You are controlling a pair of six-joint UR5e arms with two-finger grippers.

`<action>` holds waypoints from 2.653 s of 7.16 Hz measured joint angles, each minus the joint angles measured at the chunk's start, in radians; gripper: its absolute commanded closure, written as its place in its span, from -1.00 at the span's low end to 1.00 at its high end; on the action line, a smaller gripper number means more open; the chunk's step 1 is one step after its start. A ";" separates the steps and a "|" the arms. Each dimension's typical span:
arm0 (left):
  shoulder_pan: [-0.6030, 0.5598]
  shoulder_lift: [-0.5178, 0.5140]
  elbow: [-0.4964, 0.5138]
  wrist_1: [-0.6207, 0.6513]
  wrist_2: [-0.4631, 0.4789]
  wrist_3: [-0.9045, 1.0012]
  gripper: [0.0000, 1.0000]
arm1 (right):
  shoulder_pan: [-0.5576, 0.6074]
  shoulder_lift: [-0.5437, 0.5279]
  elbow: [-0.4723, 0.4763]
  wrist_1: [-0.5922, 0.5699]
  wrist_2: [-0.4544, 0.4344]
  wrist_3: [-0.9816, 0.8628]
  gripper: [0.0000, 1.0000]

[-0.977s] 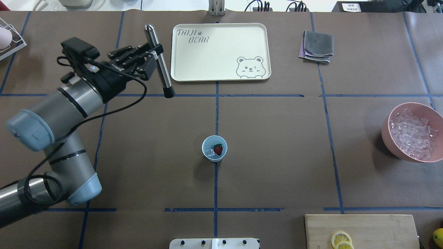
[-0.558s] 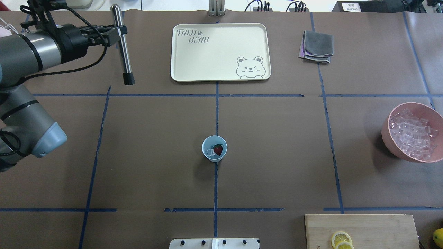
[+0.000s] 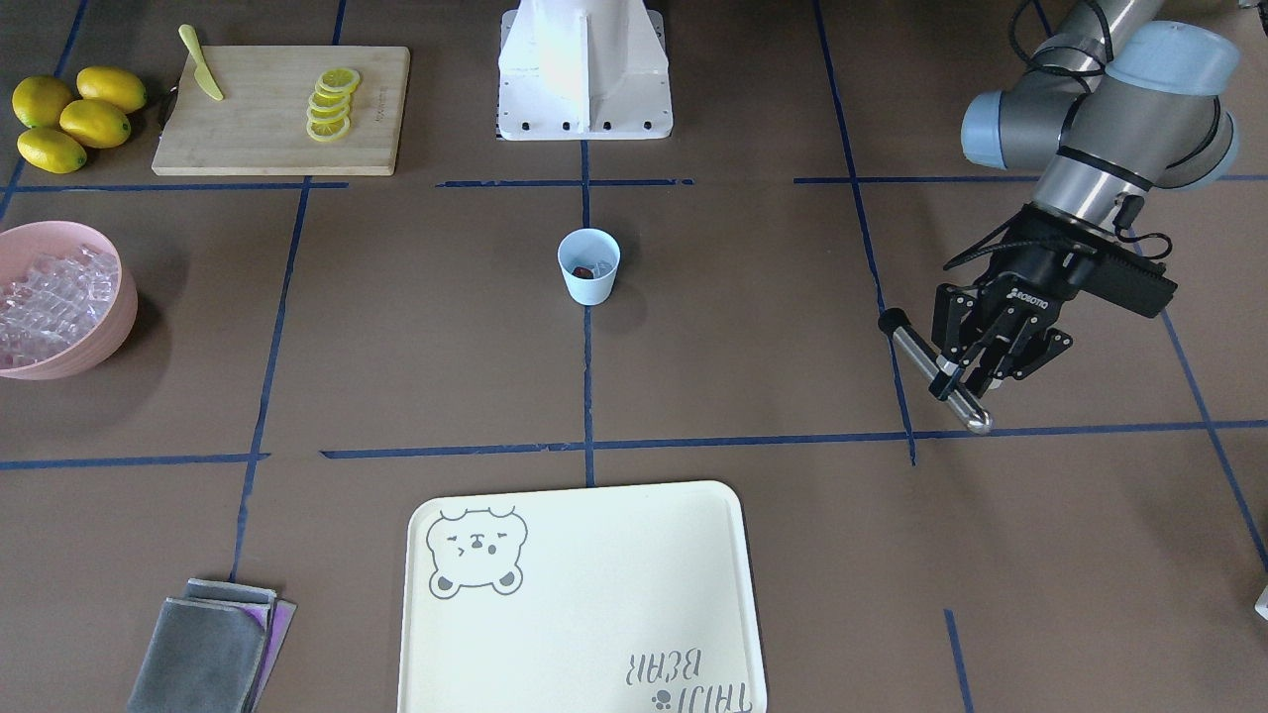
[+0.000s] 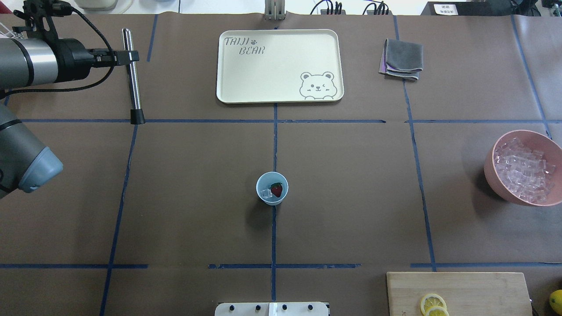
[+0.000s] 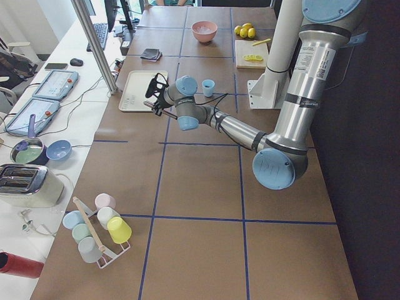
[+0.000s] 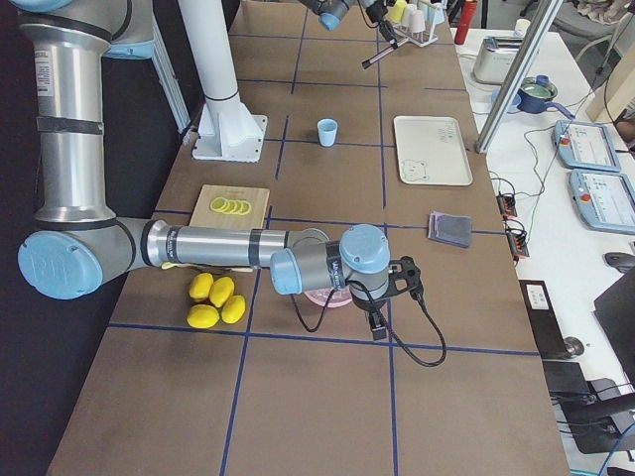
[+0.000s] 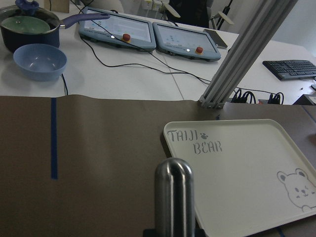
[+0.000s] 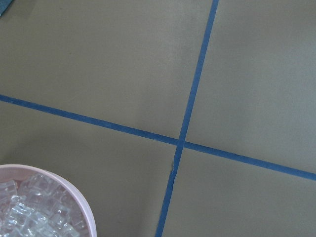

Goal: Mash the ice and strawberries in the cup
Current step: 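Lower the rod with the left gripper near the table edge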

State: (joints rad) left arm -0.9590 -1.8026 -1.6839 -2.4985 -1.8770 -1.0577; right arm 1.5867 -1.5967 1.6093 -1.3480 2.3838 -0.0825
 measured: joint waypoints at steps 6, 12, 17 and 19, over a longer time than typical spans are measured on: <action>-0.098 0.132 0.067 0.119 -0.297 -0.012 1.00 | -0.002 0.013 -0.009 -0.002 0.000 0.002 -0.98; -0.206 0.217 0.194 0.189 -0.329 0.390 1.00 | -0.004 0.014 -0.010 0.001 0.000 0.001 -0.98; -0.213 0.276 0.192 0.248 -0.330 0.418 1.00 | -0.005 0.029 -0.021 0.000 -0.002 0.000 -0.98; -0.209 0.284 0.195 0.260 -0.329 0.421 1.00 | -0.005 0.030 -0.023 0.000 -0.002 0.000 -0.98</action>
State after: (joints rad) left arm -1.1682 -1.5188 -1.4891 -2.2385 -2.2056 -0.6369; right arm 1.5815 -1.5667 1.5865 -1.3476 2.3823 -0.0821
